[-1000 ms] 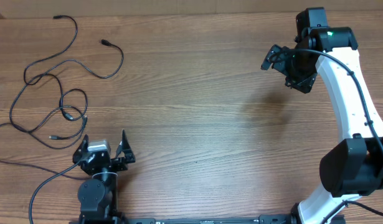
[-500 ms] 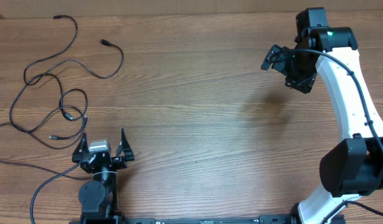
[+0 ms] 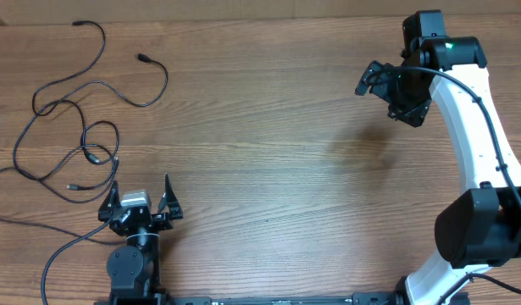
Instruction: Untangle cables
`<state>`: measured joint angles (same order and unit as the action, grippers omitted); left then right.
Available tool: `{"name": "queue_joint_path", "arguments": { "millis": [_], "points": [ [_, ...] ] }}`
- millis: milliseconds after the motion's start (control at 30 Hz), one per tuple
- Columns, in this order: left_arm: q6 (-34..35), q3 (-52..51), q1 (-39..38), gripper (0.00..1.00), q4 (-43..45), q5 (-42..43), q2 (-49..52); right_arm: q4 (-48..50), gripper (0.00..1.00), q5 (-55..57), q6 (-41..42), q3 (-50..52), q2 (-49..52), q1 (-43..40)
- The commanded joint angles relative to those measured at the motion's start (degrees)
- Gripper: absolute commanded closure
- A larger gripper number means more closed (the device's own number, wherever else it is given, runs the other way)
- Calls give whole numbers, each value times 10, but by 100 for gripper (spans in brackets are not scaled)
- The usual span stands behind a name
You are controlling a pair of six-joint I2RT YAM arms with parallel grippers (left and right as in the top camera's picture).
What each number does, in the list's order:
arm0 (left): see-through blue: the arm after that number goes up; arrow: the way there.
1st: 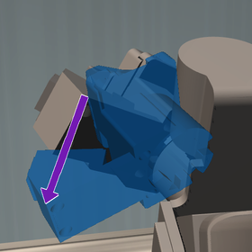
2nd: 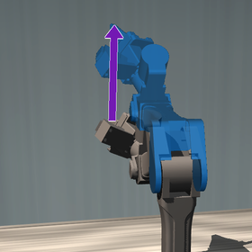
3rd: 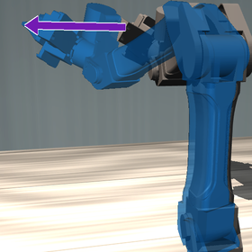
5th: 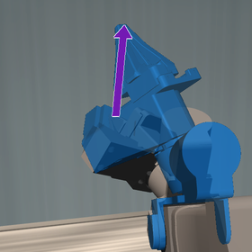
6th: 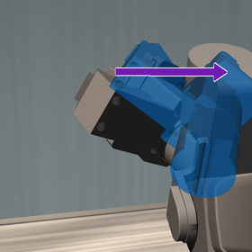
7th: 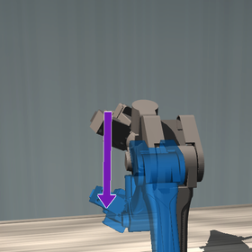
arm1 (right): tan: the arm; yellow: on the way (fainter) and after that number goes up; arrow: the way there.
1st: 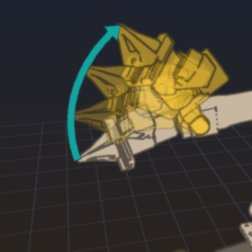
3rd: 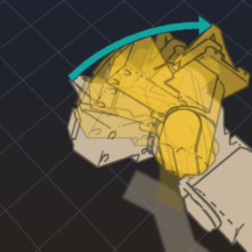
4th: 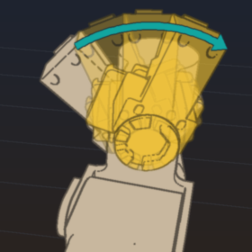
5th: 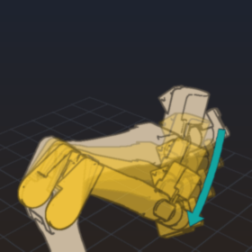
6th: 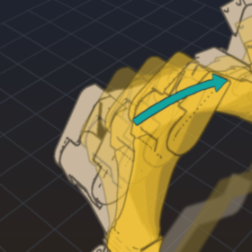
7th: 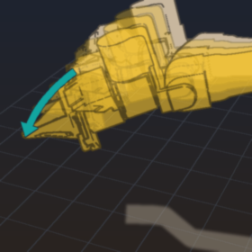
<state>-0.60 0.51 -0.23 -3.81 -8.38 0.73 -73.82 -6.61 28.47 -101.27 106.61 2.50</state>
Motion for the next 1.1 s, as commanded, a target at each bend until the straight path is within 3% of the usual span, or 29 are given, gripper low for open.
{"name": "queue_joint_path", "arguments": {
  "millis": [0, 667, 800, 1067],
  "points": [
    [-12, -2, 2, 1, 0, 3, -5, 1, 0, 6, -3, 0, -7, -1],
    [-11, -2, 2, 1, 0, 3, -5, -3, 0, 9, -3, 0, -7, -1],
    [-12, -2, 2, 0, 0, 3, -5, -2, 0, 53, -3, 0, -7, 0],
    [-11, -2, 2, 0, 0, 3, -5, 5, 0, 61, -122, 1, -42, 18]
  ]
}}
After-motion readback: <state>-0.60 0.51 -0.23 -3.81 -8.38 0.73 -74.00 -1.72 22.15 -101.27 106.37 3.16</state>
